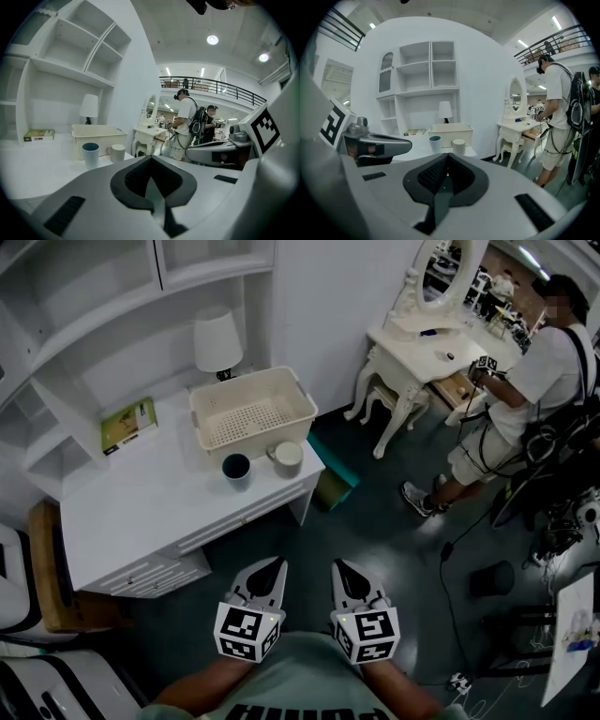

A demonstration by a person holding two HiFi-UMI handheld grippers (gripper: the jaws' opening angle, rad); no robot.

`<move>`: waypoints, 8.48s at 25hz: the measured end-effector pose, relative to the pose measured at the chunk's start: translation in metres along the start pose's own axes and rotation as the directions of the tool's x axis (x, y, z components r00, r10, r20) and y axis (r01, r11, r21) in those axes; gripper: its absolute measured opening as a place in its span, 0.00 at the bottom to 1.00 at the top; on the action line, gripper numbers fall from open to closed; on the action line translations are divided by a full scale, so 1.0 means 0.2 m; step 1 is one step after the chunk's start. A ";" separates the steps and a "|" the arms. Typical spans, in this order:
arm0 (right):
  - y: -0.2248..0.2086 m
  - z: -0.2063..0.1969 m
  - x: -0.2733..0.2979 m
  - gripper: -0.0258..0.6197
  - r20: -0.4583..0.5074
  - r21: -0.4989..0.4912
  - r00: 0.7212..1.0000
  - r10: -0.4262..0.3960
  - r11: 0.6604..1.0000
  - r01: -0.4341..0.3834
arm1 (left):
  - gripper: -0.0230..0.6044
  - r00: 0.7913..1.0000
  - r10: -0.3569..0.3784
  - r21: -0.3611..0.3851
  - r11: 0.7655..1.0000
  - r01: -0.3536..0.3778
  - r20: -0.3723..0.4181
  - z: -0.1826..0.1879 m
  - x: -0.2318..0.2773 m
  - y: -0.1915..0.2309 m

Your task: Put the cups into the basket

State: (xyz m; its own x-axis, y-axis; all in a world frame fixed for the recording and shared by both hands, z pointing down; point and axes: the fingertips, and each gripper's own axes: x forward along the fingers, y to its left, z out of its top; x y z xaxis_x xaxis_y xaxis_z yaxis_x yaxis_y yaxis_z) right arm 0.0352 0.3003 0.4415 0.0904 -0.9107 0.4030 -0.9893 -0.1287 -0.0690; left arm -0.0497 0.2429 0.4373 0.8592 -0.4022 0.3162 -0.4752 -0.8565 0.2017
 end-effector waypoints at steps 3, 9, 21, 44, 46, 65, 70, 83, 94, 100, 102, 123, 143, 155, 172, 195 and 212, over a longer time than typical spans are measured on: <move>0.01 0.04 0.04 0.06 0.006 -0.006 1.000 -0.018 1.000 0.018 | 0.05 1.000 -0.014 0.005 1.000 0.014 0.009 0.04 0.02 0.05; 0.05 0.09 0.12 0.06 0.018 -0.007 0.999 -0.048 0.999 0.048 | 0.05 0.999 -0.048 0.022 0.999 0.048 0.014 0.09 0.05 0.14; 0.20 0.16 0.26 0.06 0.011 -0.030 0.999 -0.052 0.998 0.052 | 0.05 0.999 -0.044 0.011 0.999 0.044 0.022 0.12 -0.02 0.34; 0.18 0.23 0.64 0.06 -0.055 -0.059 0.998 0.039 0.997 -0.042 | 0.05 0.999 0.046 -0.023 0.999 -0.046 0.008 0.17 0.16 0.59; 0.13 0.23 0.68 0.06 -0.064 -0.058 0.997 0.040 0.997 -0.044 | 0.05 0.999 0.054 -0.024 0.998 -0.054 -0.001 0.18 0.22 0.60; -0.19 0.32 1.23 0.06 -0.158 -0.081 0.969 0.192 0.975 -0.206 | 0.05 0.986 0.148 -0.036 0.988 -0.151 -0.074 0.28 0.75 0.76; -0.24 0.26 1.35 0.12 -0.192 -0.086 0.948 0.254 0.958 -0.274 | 0.05 0.976 0.197 -0.046 0.978 -0.201 -0.094 0.26 0.84 0.80; -0.30 0.14 1.58 0.56 -0.268 -0.154 0.878 0.396 0.882 -0.445 | 0.05 0.941 0.297 -0.047 0.950 -0.308 -0.160 0.24 1.03 0.82; -0.28 0.04 1.72 0.64 -0.303 -0.162 0.864 0.401 0.872 -0.461 | 0.05 0.935 0.307 -0.034 0.948 -0.317 -0.179 0.22 1.07 0.85; -0.25 0.00 1.79 0.66 -0.330 -0.170 0.855 0.401 0.865 -0.472 | 0.05 0.935 0.309 -0.024 0.948 -0.318 -0.173 0.24 1.10 0.89; -0.24 -0.01 1.81 0.66 -0.338 -0.182 0.853 0.397 0.862 -0.473 | 0.05 0.935 0.309 -0.026 0.948 -0.318 -0.173 0.24 1.11 0.90; -0.20 -0.13 1.98 0.66 -0.405 -0.221 0.831 0.382 0.841 -0.494 | 0.05 0.931 0.321 -0.012 0.945 -0.328 -0.174 0.30 1.14 1.01; -0.24 0.32 1.65 0.66 -0.314 -0.186 0.857 0.409 0.858 -0.478 | 0.05 0.952 0.295 -0.028 0.954 -0.298 -0.080 0.46 1.12 1.08; -0.17 0.71 1.73 0.66 -0.193 -0.153 0.923 0.333 0.919 -0.364 | 0.05 0.974 0.225 0.018 0.974 -0.224 -0.031 0.68 1.09 1.27; -0.12 0.92 2.07 0.66 -0.199 -0.165 0.960 0.195 0.959 -0.229 | 0.05 0.986 0.164 -0.038 0.985 -0.166 -0.032 0.82 1.13 1.60; -0.30 0.69 2.79 0.66 -0.382 -0.170 0.874 0.299 0.907 -0.385 | 0.05 0.922 0.328 -0.155 0.919 -0.362 -0.207 0.68 1.56 1.90; -0.29 0.43 3.04 0.66 -0.557 -0.179 0.786 0.268 0.885 -0.429 | 0.05 0.890 0.368 -0.194 0.885 -0.424 -0.269 0.60 1.65 1.99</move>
State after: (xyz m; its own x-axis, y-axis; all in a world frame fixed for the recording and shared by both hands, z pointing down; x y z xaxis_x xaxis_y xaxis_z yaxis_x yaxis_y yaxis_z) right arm 0.1572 -0.2804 0.6122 -0.2585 -0.5315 0.8067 -0.9352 0.3469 -0.0711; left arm 0.0680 -0.2700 0.5114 0.5392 -0.5861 0.6047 -0.8215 -0.5241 0.2245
